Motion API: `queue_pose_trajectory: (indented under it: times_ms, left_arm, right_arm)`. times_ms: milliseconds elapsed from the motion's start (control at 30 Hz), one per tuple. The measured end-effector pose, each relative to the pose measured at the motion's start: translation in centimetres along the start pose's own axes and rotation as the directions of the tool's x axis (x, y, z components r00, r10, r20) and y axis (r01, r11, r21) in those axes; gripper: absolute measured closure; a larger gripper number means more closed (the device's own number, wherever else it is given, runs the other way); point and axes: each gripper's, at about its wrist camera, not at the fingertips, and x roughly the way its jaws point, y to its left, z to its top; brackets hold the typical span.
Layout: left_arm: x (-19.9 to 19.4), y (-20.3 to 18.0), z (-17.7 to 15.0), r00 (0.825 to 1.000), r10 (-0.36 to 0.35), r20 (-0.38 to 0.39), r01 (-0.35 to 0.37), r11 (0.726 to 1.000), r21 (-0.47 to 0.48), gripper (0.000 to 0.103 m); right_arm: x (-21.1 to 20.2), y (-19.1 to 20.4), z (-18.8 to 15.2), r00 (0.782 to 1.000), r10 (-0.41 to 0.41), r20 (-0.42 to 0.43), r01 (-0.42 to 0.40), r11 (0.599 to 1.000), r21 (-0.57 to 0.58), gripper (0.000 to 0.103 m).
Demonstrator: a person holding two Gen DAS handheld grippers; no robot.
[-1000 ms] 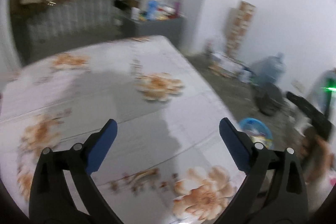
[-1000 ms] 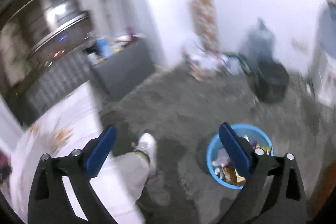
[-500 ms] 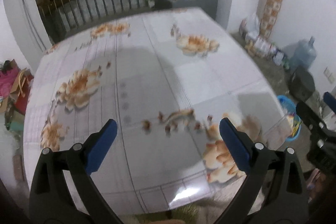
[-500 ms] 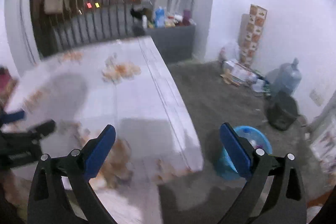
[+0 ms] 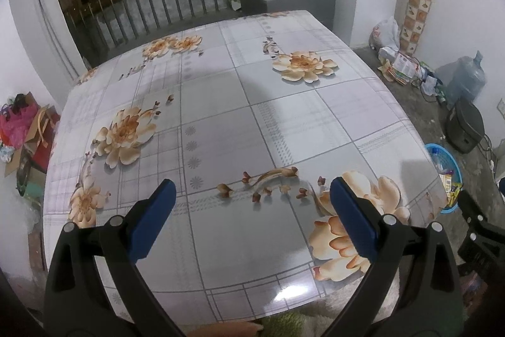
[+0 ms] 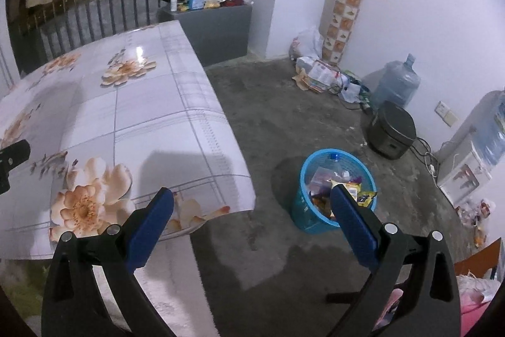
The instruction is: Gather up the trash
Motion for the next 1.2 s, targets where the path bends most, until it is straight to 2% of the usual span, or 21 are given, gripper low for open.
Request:
queue_pose_trajectory:
  times_ms: [1200]
  left_arm:
    - [0.04,-0.15,-0.14,1.000,0.010,-0.006,-0.010,1.000,0.000,0.009]
  right_arm:
    - [0.13,-0.24,0.34,1.000,-0.015,0.004,0.015,1.000,-0.001,0.007]
